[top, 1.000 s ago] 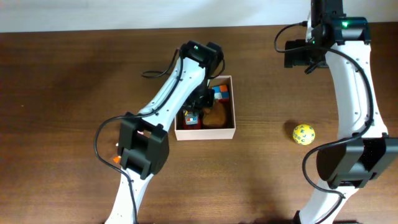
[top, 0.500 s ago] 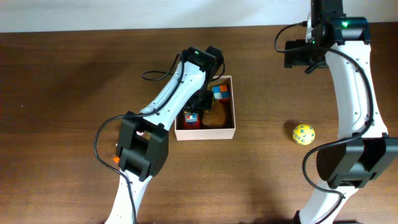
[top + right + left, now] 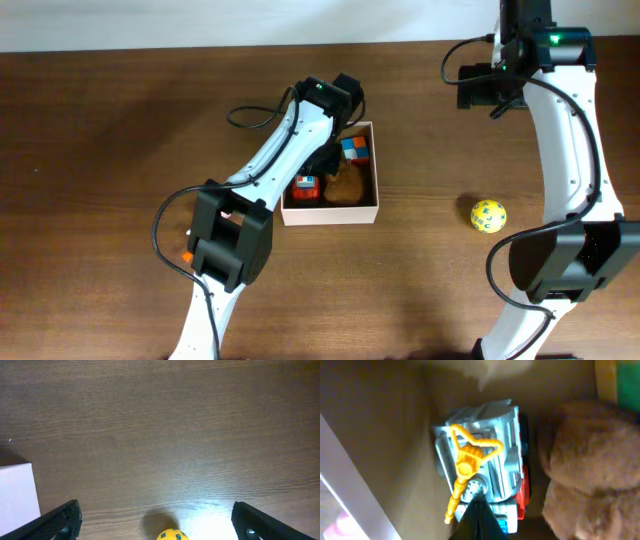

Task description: Pack container

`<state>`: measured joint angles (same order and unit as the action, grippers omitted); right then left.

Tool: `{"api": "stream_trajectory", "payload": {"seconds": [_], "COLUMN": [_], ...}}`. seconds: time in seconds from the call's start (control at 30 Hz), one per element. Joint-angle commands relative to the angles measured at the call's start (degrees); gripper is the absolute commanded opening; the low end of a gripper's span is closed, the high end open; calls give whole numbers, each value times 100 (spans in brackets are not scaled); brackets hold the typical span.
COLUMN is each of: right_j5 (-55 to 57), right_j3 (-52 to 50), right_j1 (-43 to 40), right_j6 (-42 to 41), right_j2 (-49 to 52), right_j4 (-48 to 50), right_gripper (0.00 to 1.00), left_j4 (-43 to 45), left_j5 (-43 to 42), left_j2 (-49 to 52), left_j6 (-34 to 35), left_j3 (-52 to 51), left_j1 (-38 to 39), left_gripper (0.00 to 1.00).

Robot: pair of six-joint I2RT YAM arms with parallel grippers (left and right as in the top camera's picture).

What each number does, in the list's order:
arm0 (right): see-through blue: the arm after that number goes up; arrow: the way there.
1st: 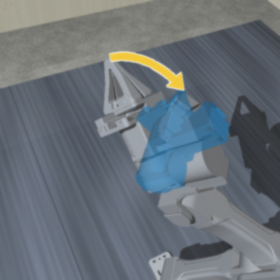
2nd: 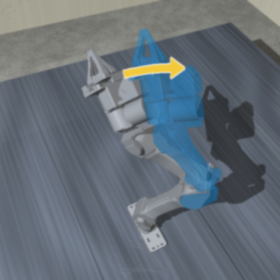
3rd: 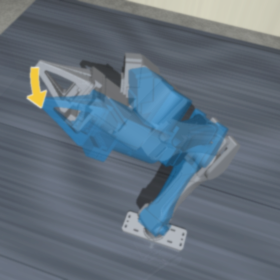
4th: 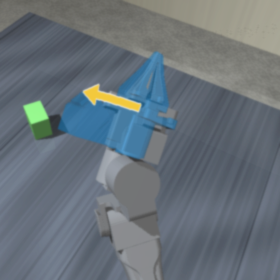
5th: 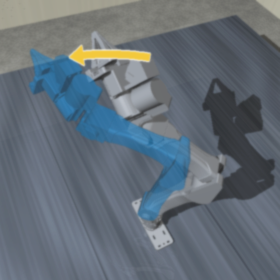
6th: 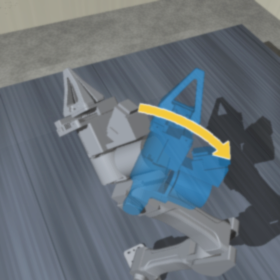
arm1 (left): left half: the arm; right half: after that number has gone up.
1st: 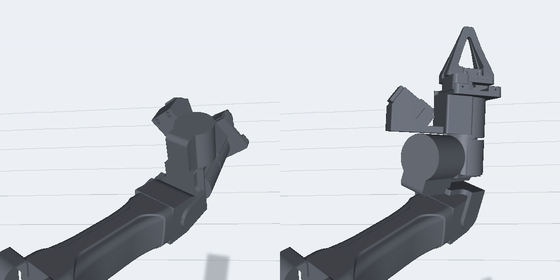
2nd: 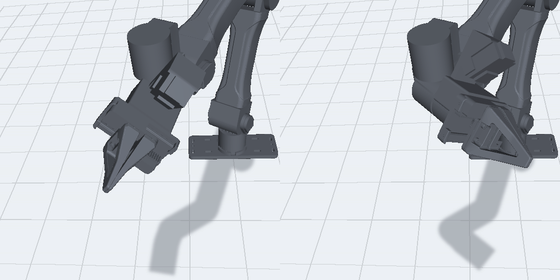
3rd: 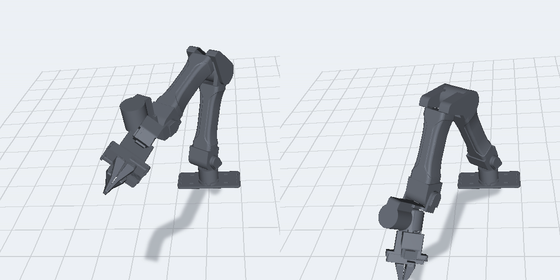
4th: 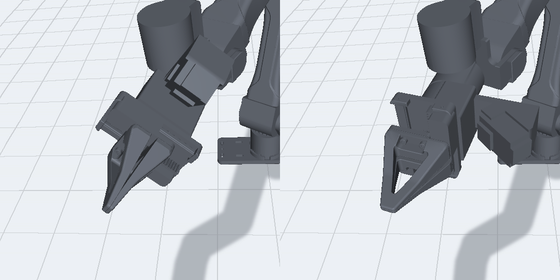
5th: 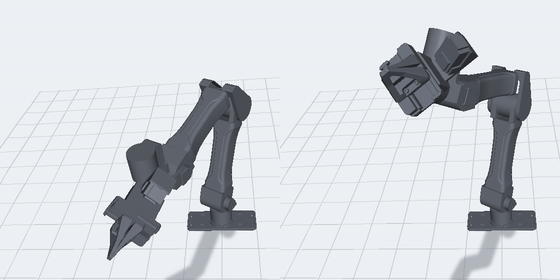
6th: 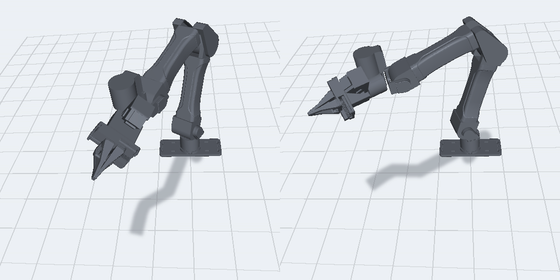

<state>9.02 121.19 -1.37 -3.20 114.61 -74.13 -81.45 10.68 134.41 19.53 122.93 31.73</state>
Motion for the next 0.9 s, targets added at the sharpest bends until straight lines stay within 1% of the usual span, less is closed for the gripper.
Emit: {"api": "stream_trajectory", "payload": {"seconds": [0.0,0.43,0.6,0.7,0.77,0.87], "right_j5": [68,68,68,68,68,68], "right_j3": [98,98,98,98,98,98], "right_j1": [-15,-15,-15,-15,-15,-15], "right_j6": [-42,-42,-42,-44,-42,-42], "right_j2": [-22,-22,-22,-22,-22,-22], "right_j4": [11,11,11,11,11,11], "right_gripper": [99,99,99,99,99,99], "left_j4": [188,485,109,-131,-227,-282], "left_j5": [269,306,546,555,505,210], "left_j2": [155,153,153,153,153,153], "left_j6": [13,7,9,11,11,9], "left_j3": [-133,199,927,1517,1856,2144], "left_j1": [-142,-282,-275,-275,-264,-214], "left_gripper": [2,2,2,2,2,2]}}
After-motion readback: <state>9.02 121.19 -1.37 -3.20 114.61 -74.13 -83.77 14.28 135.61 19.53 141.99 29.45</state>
